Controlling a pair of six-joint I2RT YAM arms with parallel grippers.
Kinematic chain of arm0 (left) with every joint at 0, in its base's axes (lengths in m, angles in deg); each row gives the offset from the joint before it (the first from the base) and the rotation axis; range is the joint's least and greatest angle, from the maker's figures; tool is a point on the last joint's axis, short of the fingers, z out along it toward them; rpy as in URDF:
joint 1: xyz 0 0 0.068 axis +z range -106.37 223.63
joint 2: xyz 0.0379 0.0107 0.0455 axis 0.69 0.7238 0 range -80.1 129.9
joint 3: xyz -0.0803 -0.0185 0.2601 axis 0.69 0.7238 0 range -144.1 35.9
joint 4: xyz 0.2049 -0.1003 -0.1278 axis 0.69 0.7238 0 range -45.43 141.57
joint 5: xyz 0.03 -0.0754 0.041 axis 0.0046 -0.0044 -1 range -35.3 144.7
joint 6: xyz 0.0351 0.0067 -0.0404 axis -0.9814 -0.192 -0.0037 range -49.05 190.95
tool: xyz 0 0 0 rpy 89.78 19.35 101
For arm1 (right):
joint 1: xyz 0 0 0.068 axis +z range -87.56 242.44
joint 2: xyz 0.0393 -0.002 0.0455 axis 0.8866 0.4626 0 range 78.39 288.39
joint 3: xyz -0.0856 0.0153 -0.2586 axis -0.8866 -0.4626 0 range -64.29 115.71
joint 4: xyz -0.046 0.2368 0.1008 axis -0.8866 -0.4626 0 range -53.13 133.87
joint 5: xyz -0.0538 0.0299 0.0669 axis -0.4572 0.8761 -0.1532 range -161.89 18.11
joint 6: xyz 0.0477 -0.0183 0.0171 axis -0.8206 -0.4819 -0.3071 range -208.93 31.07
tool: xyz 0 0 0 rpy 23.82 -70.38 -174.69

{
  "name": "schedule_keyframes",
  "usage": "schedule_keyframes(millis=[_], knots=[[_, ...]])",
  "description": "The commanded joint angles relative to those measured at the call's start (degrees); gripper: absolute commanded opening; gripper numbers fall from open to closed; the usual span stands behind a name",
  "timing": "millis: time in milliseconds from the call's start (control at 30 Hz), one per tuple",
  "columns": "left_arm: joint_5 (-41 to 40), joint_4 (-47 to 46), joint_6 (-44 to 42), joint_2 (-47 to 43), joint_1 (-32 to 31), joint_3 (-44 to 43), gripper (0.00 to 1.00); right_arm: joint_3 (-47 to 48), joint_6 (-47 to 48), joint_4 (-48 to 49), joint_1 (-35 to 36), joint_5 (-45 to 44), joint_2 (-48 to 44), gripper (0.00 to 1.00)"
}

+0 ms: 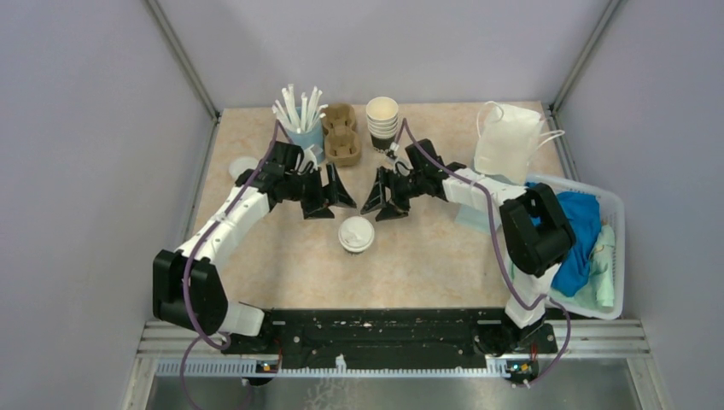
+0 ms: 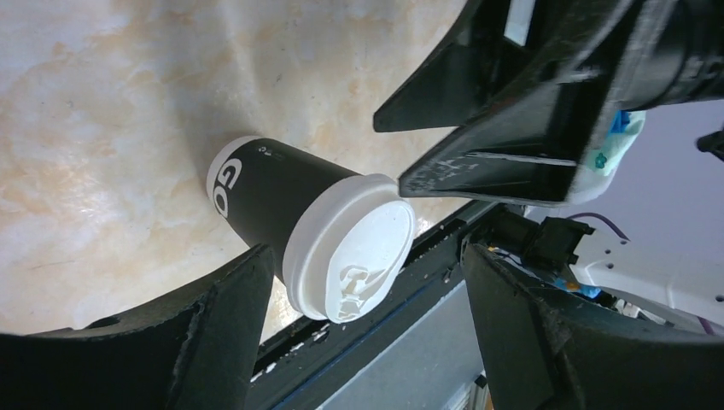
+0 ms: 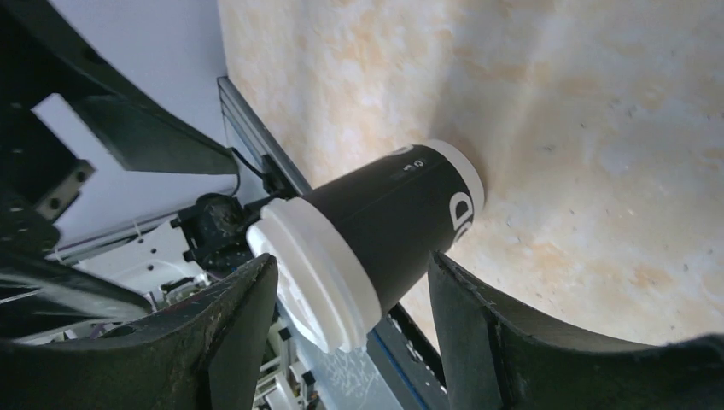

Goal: Pack the takeout coffee

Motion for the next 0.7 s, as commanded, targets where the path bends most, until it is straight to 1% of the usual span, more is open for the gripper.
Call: schedule_keyframes(millis=[0,167,333,400,533,633,667], knots=[[3.62,-2.91,0.12,-3.14,0.12,-0.92,0.88,-2.67,0.75,0.34,0.77,-0.35,-4.59,0.66],[0.82,1.55,-2.31,-4.44,0.93,0.5,0.88,-4.1,1.97,-1.55,1.62,-0.33,-6.62,0.72],[2.44,1.62,-1.37,-6.9,2.3,4.96,0.88,-3.58,0.96,-0.47,2.38,-0.36,-6.88,0.75],[3.59,0.61,0.05,-7.4,2.32,6.66,0.86,-3.69,-0.42,1.03,2.4,-0.22,-7.08,0.75],[5.47,-2.04,2.75,-7.7,2.32,9.4,0.76,-3.61,-1.74,2.6,2.63,0.43,-6.7,0.72],[4.83,-1.13,2.36,-7.99,2.32,10.06,0.68,-3.11,-1.19,2.25,3.39,1.4,-5.68,0.62],[4.68,-0.87,2.28,-8.12,2.32,10.22,0.67,-3.28,-1.08,2.22,3.64,1.6,-5.51,0.61]])
